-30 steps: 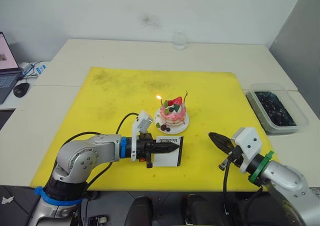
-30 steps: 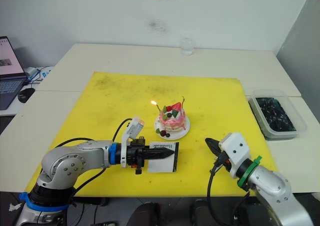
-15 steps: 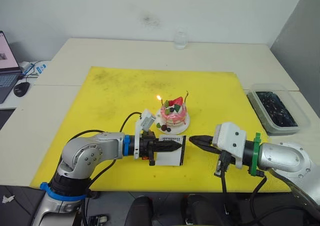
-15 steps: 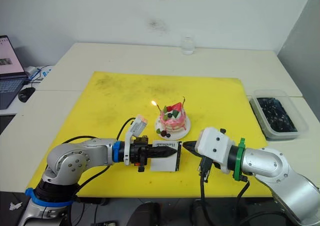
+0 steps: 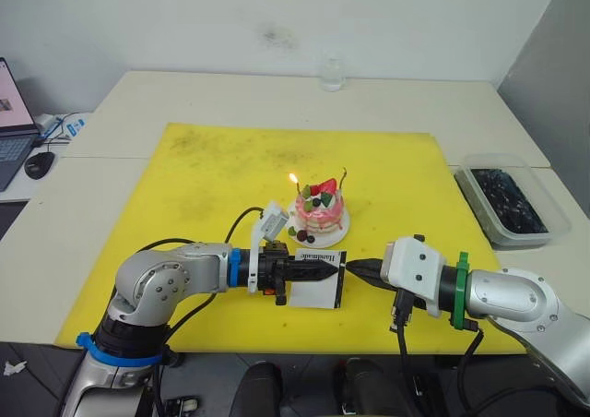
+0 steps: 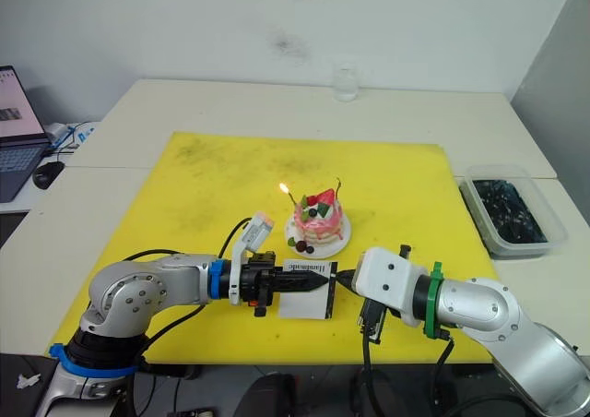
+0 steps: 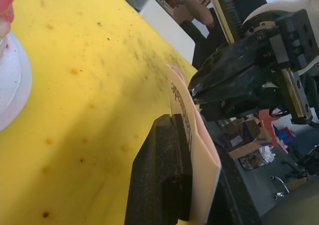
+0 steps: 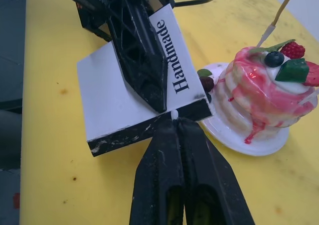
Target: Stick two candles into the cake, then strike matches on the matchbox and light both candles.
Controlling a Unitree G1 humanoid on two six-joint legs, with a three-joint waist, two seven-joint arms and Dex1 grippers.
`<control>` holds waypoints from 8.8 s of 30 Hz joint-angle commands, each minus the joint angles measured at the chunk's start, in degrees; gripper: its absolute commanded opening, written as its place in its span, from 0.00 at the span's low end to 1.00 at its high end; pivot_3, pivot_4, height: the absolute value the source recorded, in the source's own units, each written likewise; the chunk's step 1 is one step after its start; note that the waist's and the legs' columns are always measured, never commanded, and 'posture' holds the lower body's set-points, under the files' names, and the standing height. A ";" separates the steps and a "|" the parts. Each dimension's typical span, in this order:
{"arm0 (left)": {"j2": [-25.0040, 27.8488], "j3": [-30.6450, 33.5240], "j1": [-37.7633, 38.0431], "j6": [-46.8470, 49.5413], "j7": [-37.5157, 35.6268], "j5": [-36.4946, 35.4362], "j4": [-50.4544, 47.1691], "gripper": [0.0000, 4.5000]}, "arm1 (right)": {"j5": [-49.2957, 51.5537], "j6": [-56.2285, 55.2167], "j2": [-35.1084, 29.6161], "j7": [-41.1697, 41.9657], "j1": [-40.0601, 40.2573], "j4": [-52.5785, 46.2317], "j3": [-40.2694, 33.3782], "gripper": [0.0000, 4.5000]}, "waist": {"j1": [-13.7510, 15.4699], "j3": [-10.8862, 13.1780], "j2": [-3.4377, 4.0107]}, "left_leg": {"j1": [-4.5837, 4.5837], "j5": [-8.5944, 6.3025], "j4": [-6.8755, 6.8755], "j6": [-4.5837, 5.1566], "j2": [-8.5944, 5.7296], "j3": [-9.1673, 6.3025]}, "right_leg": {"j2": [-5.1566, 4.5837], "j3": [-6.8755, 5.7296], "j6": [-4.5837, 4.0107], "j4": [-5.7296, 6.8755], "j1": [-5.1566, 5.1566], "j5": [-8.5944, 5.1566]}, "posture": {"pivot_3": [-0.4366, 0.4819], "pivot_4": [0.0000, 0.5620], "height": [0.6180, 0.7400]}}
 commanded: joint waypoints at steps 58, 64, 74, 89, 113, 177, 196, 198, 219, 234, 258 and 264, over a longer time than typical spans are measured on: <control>-0.37 -1.39 0.63 -5.31 -2.42 5.10 -2.99 0.00 | -5.31 3.50 2.52 -2.59 -2.24 0.57 3.66 0.01 | -0.02 0.00 0.00 | 0.00 0.00 -0.01 0.00 0.01 0.00 | 0.00 0.00 0.00 0.00 0.00 0.00 | 0.48 0.27 1.00; -0.41 -1.83 0.92 -5.80 -2.88 5.34 -3.62 0.00 | -5.67 4.53 3.29 -3.49 -2.77 0.81 4.34 0.01 | -0.02 0.00 0.00 | 0.00 0.00 -0.01 0.00 0.01 0.00 | 0.00 0.00 0.00 0.00 0.00 0.00 | 0.48 0.27 1.00; 2.00 -3.76 3.01 -6.44 -5.03 5.73 -7.98 0.00 | -5.69 10.94 10.46 -9.89 -7.57 1.59 -6.64 0.01 | -0.05 0.00 0.01 | 0.00 0.00 -0.01 0.00 0.02 0.01 | -0.01 0.01 0.00 0.01 -0.02 0.00 | 0.48 0.27 1.00; 6.68 1.21 7.35 -4.86 -3.86 2.08 -10.36 0.00 | -6.47 9.56 9.81 -10.64 -16.06 4.94 -5.05 0.01 | -0.20 0.02 0.02 | 0.05 0.00 -0.04 0.00 0.04 0.02 | -0.02 0.02 -0.05 0.03 -0.03 -0.01 | 0.48 0.27 1.00; 4.43 -0.40 6.18 -6.34 -3.47 4.02 -8.79 0.00 | -16.06 -1.39 13.66 -8.65 -24.00 19.23 3.60 0.01 | -0.15 0.02 0.02 | -0.07 0.00 -0.05 0.00 0.03 0.01 | -0.02 -0.01 -0.05 -0.01 -0.08 -0.03 | 0.48 0.27 1.00; 3.82 -1.15 6.29 -6.71 -3.79 5.25 -8.69 0.00 | -15.19 5.73 15.03 -8.40 -22.20 14.97 0.60 0.01 | -0.15 0.02 0.02 | -0.07 0.00 -0.05 0.00 0.04 0.01 | -0.04 -0.01 -0.05 -0.01 -0.08 -0.03 | 0.48 0.27 1.00; 1.46 -2.61 5.91 -7.53 -3.14 6.51 -7.22 0.00 | -16.46 4.19 3.56 -9.37 1.49 21.70 -34.09 0.01 | 0.08 0.02 0.02 | -0.06 0.00 -0.04 0.00 -0.02 0.04 | -0.04 0.01 -0.05 -0.03 -0.05 -0.03 | 0.48 0.27 1.00; 1.09 -2.85 5.85 -7.58 -2.88 6.68 -7.17 0.00 | -17.23 0.79 2.78 -9.90 2.09 25.93 -34.68 0.01 | -0.05 0.02 0.02 | -0.04 0.00 -0.04 0.01 -0.04 0.08 | -0.03 0.04 -0.04 -0.02 -0.05 -0.03 | 0.48 0.27 1.00; 0.68 -0.71 7.33 -6.17 1.51 6.44 -7.61 0.00 | -16.07 -12.69 4.31 -16.05 -3.38 45.51 -36.44 0.94 | -0.13 0.02 0.08 | -0.01 0.00 -0.06 0.00 -0.03 0.10 | 0.18 0.09 -0.04 0.00 -0.03 -0.02 | 0.48 0.27 1.00; -3.57 7.89 2.24 15.08 19.28 -8.15 -4.22 0.00 | 12.26 6.54 -1.85 5.79 6.38 12.41 -36.92 0.99 | -0.02 0.02 0.10 | -0.01 0.00 -0.04 0.00 0.01 0.02 | 0.14 0.03 0.04 0.00 0.02 -0.03 | 0.48 0.27 1.00; 5.48 5.79 -0.41 16.17 13.83 -6.21 -9.31 0.99 | 27.78 15.50 -12.29 6.69 4.94 4.95 -32.93 1.00 | -0.04 0.04 0.05 | 0.00 0.00 0.00 0.01 -0.05 0.00 | 0.06 0.03 0.06 -0.01 0.02 0.01 | 0.48 0.27 1.00; 16.96 10.63 1.52 14.21 9.09 -6.33 -14.44 0.99 | 27.28 12.13 -15.29 10.57 4.79 7.19 -34.89 1.00 | -0.02 0.06 0.02 | -0.02 -0.01 -0.08 -0.01 0.00 0.00 | 0.04 0.01 -0.02 -0.06 -0.03 -0.05 | 0.48 0.27 1.00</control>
